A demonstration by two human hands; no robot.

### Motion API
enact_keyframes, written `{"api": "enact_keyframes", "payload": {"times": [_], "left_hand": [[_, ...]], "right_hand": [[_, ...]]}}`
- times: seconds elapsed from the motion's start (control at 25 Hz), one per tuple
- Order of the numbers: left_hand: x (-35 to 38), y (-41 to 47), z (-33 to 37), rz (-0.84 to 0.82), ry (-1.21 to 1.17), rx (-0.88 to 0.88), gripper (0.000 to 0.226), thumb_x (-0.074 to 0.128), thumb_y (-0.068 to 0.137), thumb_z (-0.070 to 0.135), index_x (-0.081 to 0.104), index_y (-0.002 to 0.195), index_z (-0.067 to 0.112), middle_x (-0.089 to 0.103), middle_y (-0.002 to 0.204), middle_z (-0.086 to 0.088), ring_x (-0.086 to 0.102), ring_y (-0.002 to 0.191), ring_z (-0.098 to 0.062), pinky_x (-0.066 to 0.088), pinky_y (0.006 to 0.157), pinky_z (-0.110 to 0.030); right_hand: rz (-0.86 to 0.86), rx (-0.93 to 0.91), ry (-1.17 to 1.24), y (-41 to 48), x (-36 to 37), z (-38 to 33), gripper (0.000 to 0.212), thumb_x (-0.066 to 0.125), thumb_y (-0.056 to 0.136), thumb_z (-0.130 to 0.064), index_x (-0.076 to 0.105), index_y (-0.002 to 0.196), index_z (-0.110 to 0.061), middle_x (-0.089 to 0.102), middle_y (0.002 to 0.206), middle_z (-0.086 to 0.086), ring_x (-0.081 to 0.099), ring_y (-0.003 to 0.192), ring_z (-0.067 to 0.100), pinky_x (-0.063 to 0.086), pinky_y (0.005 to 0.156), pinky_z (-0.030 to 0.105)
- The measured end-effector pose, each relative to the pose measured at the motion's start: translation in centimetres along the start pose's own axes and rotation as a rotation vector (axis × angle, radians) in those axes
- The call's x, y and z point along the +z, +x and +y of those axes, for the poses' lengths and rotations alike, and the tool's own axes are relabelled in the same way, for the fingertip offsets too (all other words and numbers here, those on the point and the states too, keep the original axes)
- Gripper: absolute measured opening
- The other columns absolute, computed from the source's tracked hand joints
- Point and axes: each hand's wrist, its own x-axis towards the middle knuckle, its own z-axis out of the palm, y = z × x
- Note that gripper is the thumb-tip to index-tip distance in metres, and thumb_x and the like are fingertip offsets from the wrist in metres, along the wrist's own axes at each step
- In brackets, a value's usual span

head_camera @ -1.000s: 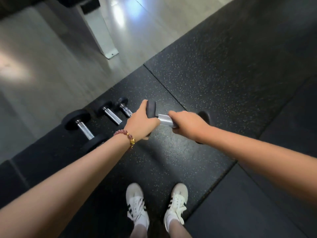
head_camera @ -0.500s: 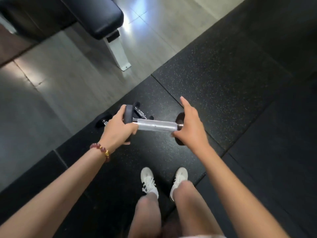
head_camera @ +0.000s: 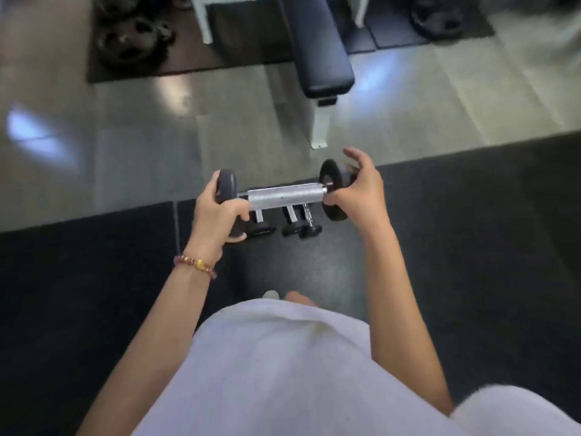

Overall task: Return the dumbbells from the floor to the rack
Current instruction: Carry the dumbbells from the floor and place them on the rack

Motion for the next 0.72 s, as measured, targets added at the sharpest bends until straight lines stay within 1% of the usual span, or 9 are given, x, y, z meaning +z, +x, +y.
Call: {"api": "enact_keyframes", "payload": {"times": [0.08, 0.12, 0.2, 0.24, 0.36, 0.44, 0.52, 0.64, 0.72], "left_hand": [[-0.9, -3.4, 0.6, 0.125, -0.23, -0.067, 0.047, 0.051, 0.047, 0.008, 0.059, 0.093, 0.018, 0.052, 0.086, -0.003, 0.05, 0.081, -0.022, 0.055, 0.061, -0.045], [-1.2, -5.0, 1.0, 0.176, -0.284, -0.073, 0.047, 0.051, 0.047, 0.009, 0.059, 0.093, 0.017, 0.053, 0.087, -0.004, 0.051, 0.083, -0.023, 0.056, 0.059, -0.044], [-1.6, -7.8, 1.7, 0.282, -0.32, -0.033, 0.066, 0.053, 0.047, 0.011, 0.058, 0.113, 0.014, 0.054, 0.093, -0.003, 0.053, 0.082, -0.02, 0.055, 0.05, -0.034], [-1.7, -9.4, 1.7, 0.344, -0.331, -0.017, 0.074, 0.053, 0.048, 0.012, 0.055, 0.122, 0.015, 0.055, 0.096, -0.002, 0.054, 0.083, -0.019, 0.054, 0.048, -0.031], [-1.6, -14.5, 0.6, 0.48, -0.462, -0.036, 0.074, 0.054, 0.052, 0.009, 0.054, 0.125, 0.02, 0.056, 0.103, -0.004, 0.056, 0.091, -0.024, 0.056, 0.051, -0.034], [-1.5, -18.1, -1.0, 0.563, -0.621, -0.069, 0.057, 0.054, 0.064, 0.003, 0.056, 0.118, 0.02, 0.056, 0.103, -0.006, 0.055, 0.098, -0.027, 0.058, 0.057, -0.038], [-1.7, -21.7, -3.0, 0.646, -0.774, -0.111, 0.046, 0.052, 0.071, -0.001, 0.058, 0.11, 0.021, 0.056, 0.106, -0.008, 0.054, 0.104, -0.03, 0.058, 0.06, -0.04], [-3.2, -27.4, -6.0, 0.81, -0.93, -0.113, 0.033, 0.052, 0.073, -0.002, 0.059, 0.095, 0.021, 0.054, 0.107, -0.01, 0.053, 0.107, -0.031, 0.058, 0.063, -0.041], [-4.5, -31.5, -8.2, 0.91, -0.983, -0.113, 0.03, 0.052, 0.074, -0.002, 0.059, 0.091, 0.022, 0.053, 0.107, -0.01, 0.052, 0.107, -0.031, 0.057, 0.062, -0.041]], "right_hand": [[-0.227, -0.027, 0.241, -0.6, -0.1, -1.9, 0.059, 0.068, 0.078, -0.01, 0.049, 0.133, -0.025, 0.059, 0.122, -0.009, 0.057, 0.094, -0.013, 0.046, 0.08, 0.01], [-0.361, 0.02, 0.304, -0.9, -0.1, -2.3, 0.055, 0.065, 0.081, -0.024, 0.047, 0.133, -0.032, 0.057, 0.125, -0.014, 0.055, 0.102, -0.011, 0.047, 0.087, 0.02], [-0.566, 0.097, 0.357, -1.4, 0.0, -3.1, 0.045, 0.059, 0.081, -0.034, 0.049, 0.125, -0.038, 0.057, 0.116, -0.014, 0.053, 0.107, 0.001, 0.051, 0.091, 0.041], [-0.632, 0.099, 0.385, -1.8, -0.1, -3.6, 0.037, 0.058, 0.081, -0.03, 0.053, 0.118, -0.038, 0.057, 0.109, -0.01, 0.054, 0.104, 0.006, 0.054, 0.088, 0.043], [-0.747, 0.011, 0.318, -3.5, 0.0, -5.1, 0.04, 0.06, 0.078, -0.028, 0.056, 0.117, -0.033, 0.059, 0.102, -0.007, 0.057, 0.098, 0.009, 0.057, 0.076, 0.034], [-0.856, -0.09, 0.217, -5.3, 0.7, -6.8, 0.048, 0.062, 0.077, -0.035, 0.054, 0.125, -0.031, 0.061, 0.1, -0.01, 0.059, 0.093, 0.006, 0.055, 0.069, 0.029], [-0.961, -0.166, 0.123, -8.1, 1.9, -8.2, 0.047, 0.061, 0.08, -0.044, 0.054, 0.125, -0.032, 0.063, 0.101, -0.011, 0.06, 0.093, 0.004, 0.054, 0.067, 0.027], [-1.131, -0.226, 0.048, -14.0, 4.2, -8.8, 0.044, 0.058, 0.086, -0.049, 0.052, 0.127, -0.035, 0.061, 0.118, -0.009, 0.059, 0.105, 0.004, 0.058, 0.071, 0.031], [-1.234, -0.243, 0.008, -18.4, 5.6, -8.5, 0.053, 0.059, 0.083, -0.051, 0.049, 0.132, -0.033, 0.056, 0.128, -0.007, 0.056, 0.113, 0.008, 0.058, 0.071, 0.031]]}}
